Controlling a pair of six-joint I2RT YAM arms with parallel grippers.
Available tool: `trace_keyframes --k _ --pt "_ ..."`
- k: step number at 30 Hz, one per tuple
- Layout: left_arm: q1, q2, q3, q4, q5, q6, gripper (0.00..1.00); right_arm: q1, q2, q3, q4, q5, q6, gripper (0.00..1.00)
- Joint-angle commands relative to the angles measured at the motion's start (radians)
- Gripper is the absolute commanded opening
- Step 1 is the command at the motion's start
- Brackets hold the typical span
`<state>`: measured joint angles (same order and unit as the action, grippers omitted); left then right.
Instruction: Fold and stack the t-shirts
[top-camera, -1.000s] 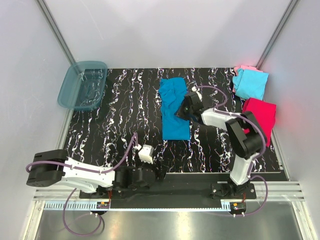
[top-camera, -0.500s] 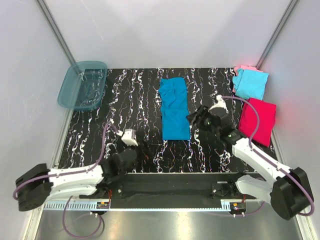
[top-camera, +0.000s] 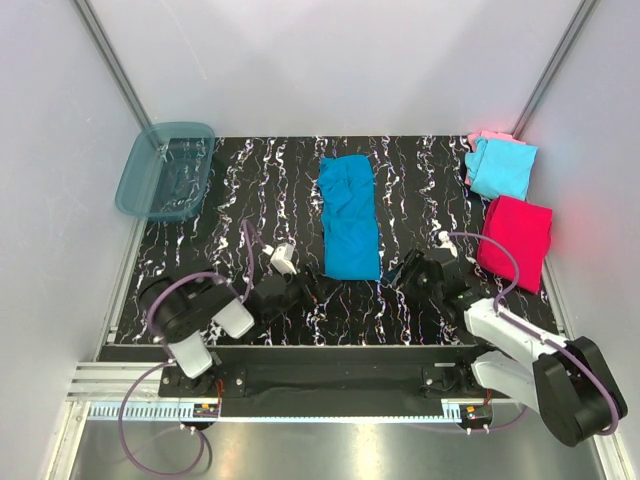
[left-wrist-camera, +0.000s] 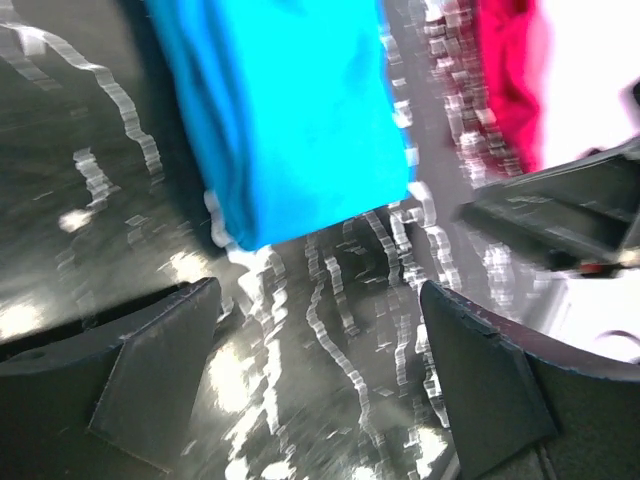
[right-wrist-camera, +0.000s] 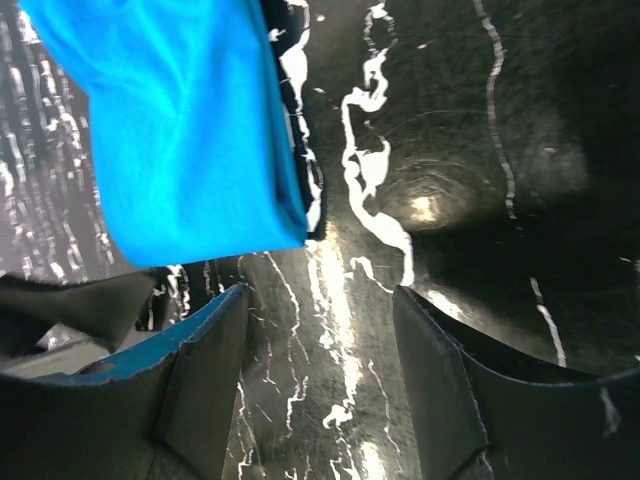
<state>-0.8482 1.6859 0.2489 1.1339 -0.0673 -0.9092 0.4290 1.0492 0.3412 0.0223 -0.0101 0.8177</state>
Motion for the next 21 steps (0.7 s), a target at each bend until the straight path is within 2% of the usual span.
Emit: trace_keyframes --k 1,3,7,12,16,21 --pt "0.035 0.159 -0.002 0.256 0.145 -0.071 0.90 -0.004 0.021 -0.028 0.155 -0.048 0.027 0.66" --pt "0.040 0.192 0.007 0.291 0.158 -0.083 0.89 -0.004 0.084 -0.031 0.212 -0.059 0.040 0.66" --pt "0.043 0.198 0.024 0.257 0.143 -0.080 0.88 -0.006 0.216 -0.019 0.333 -0.141 0.107 0.64" --pt "0.043 0.141 0.059 0.087 0.120 -0.042 0.85 -0.006 0.389 -0.002 0.470 -0.134 0.165 0.63" --pt "0.044 0.106 0.085 0.001 0.093 -0.017 0.84 -0.004 0.452 0.004 0.536 -0.134 0.212 0.62" --pt "0.044 0.104 0.119 -0.075 0.078 0.003 0.81 -0.004 0.436 0.007 0.513 -0.120 0.213 0.61"
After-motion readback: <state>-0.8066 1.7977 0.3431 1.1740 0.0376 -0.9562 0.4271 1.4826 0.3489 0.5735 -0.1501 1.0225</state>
